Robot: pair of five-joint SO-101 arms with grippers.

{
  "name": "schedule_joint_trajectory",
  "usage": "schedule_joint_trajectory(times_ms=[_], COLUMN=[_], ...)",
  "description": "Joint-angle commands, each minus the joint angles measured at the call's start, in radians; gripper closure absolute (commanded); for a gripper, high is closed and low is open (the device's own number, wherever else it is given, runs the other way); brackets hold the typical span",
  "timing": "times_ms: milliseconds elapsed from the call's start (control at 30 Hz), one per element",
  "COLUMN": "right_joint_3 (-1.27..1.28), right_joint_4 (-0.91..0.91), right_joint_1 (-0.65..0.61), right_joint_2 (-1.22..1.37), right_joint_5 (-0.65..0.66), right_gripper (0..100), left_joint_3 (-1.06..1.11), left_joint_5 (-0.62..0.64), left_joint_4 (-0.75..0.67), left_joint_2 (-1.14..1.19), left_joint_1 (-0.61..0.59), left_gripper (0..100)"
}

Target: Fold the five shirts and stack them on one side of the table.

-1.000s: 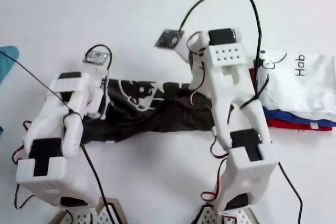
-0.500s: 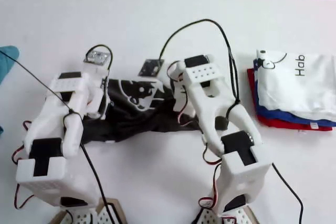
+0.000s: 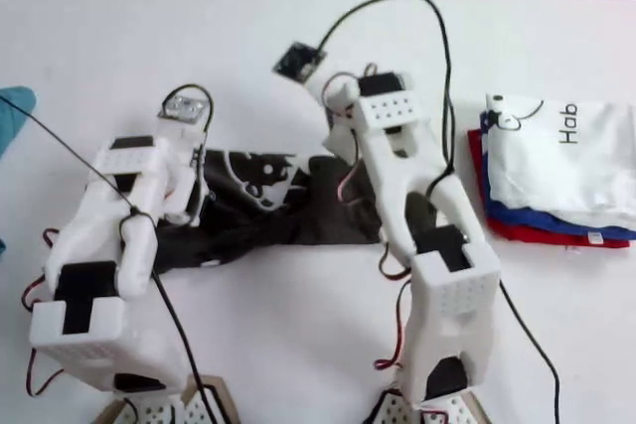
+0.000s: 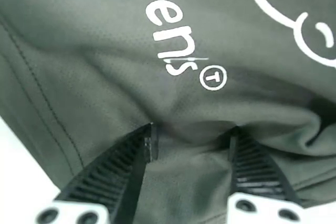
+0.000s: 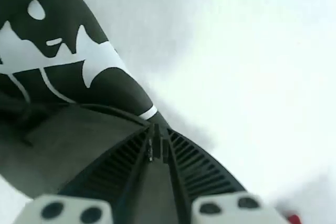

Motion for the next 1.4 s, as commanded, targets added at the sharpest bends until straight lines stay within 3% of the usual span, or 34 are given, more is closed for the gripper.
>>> schedule_joint_trajectory(times_ms=[0,200,567,867,1033,1167,1367], right_joint_3=[-0.081,-0.051,0.252,0.275,0.313,0.460,0.609], right_joint_4=[0.099,0.255,0.067,0.093,0.101,-0.018,-0.174], right_joint_1=[0.002,-0.039,-0.130,-0.119,-0.047,0.019,0.051], right_joint_2=[-0.024,-0.030,-0.061,-0.317,-0.364,-0.338,-0.302], right_joint_5=[-0.009,-0.009,-0.009,-0.011,-0.011,-0.011,-0.011], right_gripper=[97.6,97.6,97.6,97.6,97.6,97.6,97.6], left_joint_3=[-0.015,-0.015,-0.015,-0.015,-0.137,-0.323,-0.438], left_joint_5=[-0.011,-0.011,-0.009,-0.009,-0.009,-0.009,-0.018], left_joint_4=[-0.032,-0.037,-0.038,-0.031,0.149,0.331,0.399], left_joint_2=[0.003,0.003,0.003,-0.006,-0.054,-0.141,-0.180], left_joint_1=[0.002,0.002,0.002,0.002,0.000,-0.009,-0.176], left_gripper=[77,77,77,77,77,77,77])
